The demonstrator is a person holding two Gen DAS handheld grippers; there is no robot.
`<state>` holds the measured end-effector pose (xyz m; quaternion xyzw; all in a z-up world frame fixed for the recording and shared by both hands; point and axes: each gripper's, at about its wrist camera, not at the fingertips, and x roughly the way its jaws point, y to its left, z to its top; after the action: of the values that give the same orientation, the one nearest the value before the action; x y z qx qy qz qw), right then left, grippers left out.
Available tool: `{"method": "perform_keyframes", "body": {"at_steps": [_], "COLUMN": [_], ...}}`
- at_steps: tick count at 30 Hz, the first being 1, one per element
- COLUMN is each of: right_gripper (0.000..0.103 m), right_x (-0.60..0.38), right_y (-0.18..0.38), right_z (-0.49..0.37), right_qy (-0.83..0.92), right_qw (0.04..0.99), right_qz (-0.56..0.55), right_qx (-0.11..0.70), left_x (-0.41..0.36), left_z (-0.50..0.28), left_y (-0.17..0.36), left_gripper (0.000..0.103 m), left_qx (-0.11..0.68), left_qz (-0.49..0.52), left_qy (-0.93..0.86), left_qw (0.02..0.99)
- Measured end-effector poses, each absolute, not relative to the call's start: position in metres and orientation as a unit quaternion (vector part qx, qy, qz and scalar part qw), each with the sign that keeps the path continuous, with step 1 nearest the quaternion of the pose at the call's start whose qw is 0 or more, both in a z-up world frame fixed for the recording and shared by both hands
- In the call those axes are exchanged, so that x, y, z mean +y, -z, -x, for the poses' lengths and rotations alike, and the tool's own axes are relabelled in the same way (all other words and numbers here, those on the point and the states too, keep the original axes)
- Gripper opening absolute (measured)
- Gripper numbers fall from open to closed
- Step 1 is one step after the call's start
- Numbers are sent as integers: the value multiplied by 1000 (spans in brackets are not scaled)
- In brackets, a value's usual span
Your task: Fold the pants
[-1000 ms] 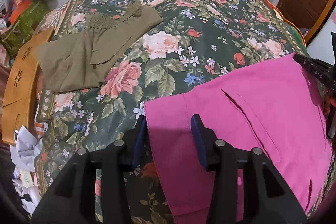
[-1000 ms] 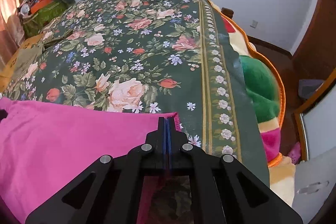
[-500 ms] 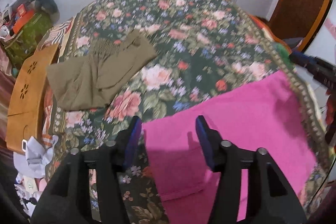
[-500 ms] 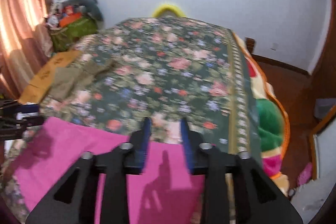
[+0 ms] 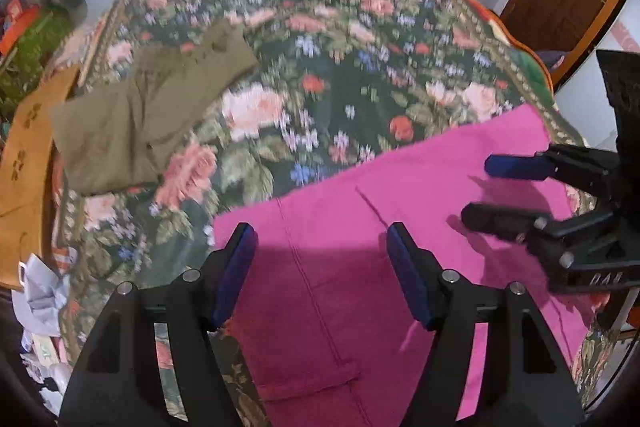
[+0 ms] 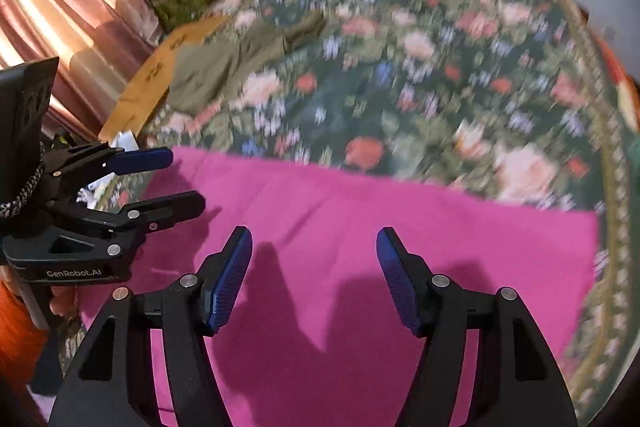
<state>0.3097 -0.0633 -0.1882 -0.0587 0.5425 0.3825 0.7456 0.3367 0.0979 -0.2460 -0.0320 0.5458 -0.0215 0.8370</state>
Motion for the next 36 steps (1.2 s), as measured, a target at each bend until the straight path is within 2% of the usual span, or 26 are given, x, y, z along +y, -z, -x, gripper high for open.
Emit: {"method": "perform_keyframes", "body": {"at_steps": [3, 4, 13, 36], "right_gripper": [62, 65, 77, 78], "right_x": [-57, -57, -75, -171], "right_y": [209, 214, 212, 192], "right_z": [-308, -307, -284, -222], "right_qy": [-383, -382, -387, -332], "right_qw": [718, 714, 715, 756], "right_qz": [66, 65, 84, 29], "right_qx": [578, 583, 577, 563], "left_x": [100, 99, 84, 97], "left_z": [-340, -340, -325, -226], "left_y": [257, 258, 261, 228], "left_gripper": [69, 71, 79, 81], "left_qx": [559, 561, 561, 524], "left_qz": [39, 41, -17, 13], "left_qy": [26, 30, 39, -17], "left_qw": [828, 826, 827, 851]}}
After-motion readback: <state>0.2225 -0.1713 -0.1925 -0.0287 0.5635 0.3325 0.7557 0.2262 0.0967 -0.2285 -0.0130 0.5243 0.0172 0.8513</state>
